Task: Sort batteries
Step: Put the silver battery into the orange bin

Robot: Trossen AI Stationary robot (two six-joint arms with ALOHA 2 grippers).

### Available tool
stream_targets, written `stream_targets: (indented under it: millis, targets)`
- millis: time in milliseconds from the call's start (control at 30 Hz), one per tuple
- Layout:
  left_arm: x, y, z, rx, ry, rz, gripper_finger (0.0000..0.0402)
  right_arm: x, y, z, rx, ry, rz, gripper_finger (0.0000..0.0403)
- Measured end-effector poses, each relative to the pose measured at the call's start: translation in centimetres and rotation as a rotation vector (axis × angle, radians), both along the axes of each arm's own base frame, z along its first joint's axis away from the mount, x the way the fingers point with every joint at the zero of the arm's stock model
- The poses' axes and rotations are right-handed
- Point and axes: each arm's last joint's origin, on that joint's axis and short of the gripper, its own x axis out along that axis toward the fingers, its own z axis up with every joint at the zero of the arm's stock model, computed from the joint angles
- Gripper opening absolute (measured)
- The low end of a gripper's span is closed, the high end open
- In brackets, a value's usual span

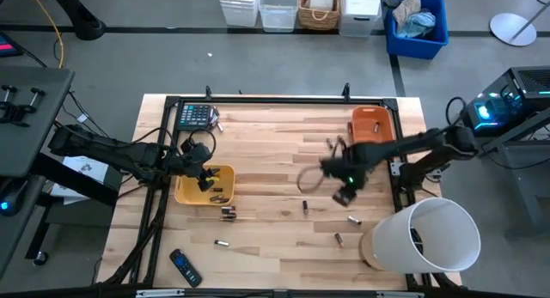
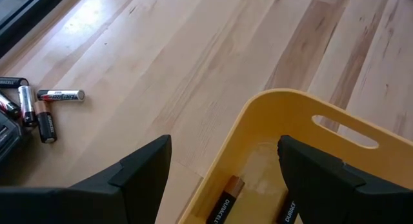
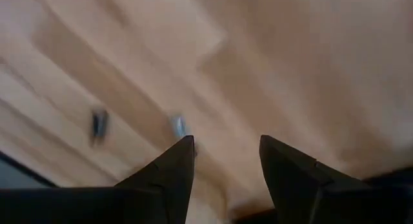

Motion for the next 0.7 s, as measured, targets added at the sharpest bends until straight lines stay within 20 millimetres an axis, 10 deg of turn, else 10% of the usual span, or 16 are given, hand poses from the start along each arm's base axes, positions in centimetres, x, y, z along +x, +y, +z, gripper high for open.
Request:
stream_targets:
  millis: [700]
  targets:
    - [0.0,0.0,0.0,-0.011,0.000,0.004,0.0271,-0.3,7.6,-7.5,0.092,0.061,0.104,0.0124]
